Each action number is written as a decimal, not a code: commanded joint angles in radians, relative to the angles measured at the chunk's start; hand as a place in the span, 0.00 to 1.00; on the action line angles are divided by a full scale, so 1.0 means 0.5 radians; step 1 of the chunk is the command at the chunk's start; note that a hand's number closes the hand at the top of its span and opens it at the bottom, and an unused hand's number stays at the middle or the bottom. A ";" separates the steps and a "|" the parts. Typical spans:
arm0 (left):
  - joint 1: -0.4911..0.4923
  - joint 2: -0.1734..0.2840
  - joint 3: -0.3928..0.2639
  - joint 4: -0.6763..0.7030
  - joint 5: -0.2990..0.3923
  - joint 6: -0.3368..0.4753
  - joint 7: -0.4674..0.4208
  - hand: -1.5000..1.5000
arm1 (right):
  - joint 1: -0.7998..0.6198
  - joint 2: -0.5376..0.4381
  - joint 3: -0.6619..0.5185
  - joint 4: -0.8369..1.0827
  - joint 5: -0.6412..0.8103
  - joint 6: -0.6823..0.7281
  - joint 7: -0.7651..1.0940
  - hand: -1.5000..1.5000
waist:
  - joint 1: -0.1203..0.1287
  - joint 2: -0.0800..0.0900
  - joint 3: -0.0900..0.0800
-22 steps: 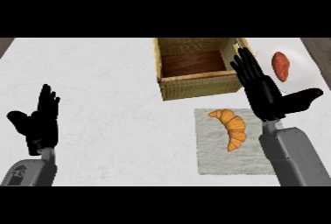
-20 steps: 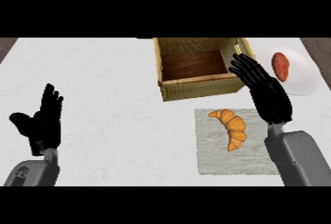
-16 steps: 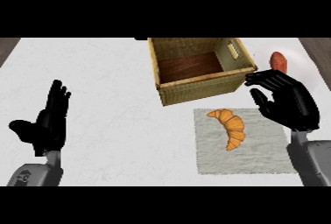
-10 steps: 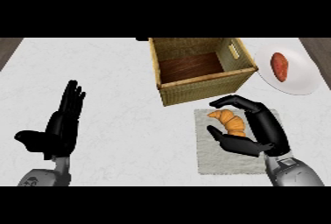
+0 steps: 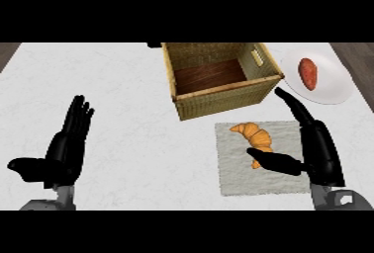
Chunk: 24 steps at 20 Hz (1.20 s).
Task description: Pick the croissant from the placemat and place it in the basket
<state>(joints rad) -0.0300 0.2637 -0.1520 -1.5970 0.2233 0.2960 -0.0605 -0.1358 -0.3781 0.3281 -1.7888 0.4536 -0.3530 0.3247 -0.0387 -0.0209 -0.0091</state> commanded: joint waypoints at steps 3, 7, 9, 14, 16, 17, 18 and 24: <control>0.016 -0.002 -0.026 -0.042 -0.031 0.024 0.037 0.50 | -0.075 -0.411 -0.015 -0.232 0.369 0.458 0.785 0.00 | -0.007 -0.004 -0.005; 0.012 0.001 -0.013 -0.048 -0.012 -0.013 0.005 0.50 | -0.238 -0.557 0.014 -0.510 0.136 1.034 1.215 0.00 | 0.035 0.012 0.000; -0.003 0.016 -0.011 -0.093 -0.007 -0.006 0.070 0.50 | -0.252 -0.568 0.027 -0.690 -0.053 1.256 1.425 0.00 | 0.034 0.011 0.005; -0.062 -0.065 -0.033 0.011 -0.044 -0.008 -0.005 0.50 | -0.613 -0.361 0.031 -0.741 -0.402 1.489 1.929 0.00 | 0.087 0.039 0.012; -0.034 -0.109 -0.126 -0.077 -0.109 0.047 0.055 0.50 | -0.662 -0.347 0.036 -0.791 -0.477 1.482 2.092 0.00 | 0.083 0.033 0.012; 0.013 -0.020 -0.036 -0.201 -0.045 0.019 0.134 0.50 | -0.704 -0.386 -0.019 -0.765 -0.517 1.496 2.096 0.00 | 0.097 0.031 0.013; -0.043 -0.100 -0.072 -0.045 -0.079 0.026 0.039 0.50 | -0.689 -0.397 0.038 -0.767 -0.471 1.478 2.115 0.00 | 0.077 0.035 0.012; 0.100 0.003 -0.018 -0.233 -0.033 -0.032 0.105 0.50 | -0.666 -0.504 0.089 -0.512 -0.402 1.478 2.019 0.00 | 0.097 0.032 0.014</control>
<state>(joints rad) -0.0207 0.2408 -0.1772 -1.6672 0.1939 0.2966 -0.0193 -0.4577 -0.6187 0.3525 -2.0584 0.2474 0.3079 1.1396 0.0082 -0.0034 -0.0030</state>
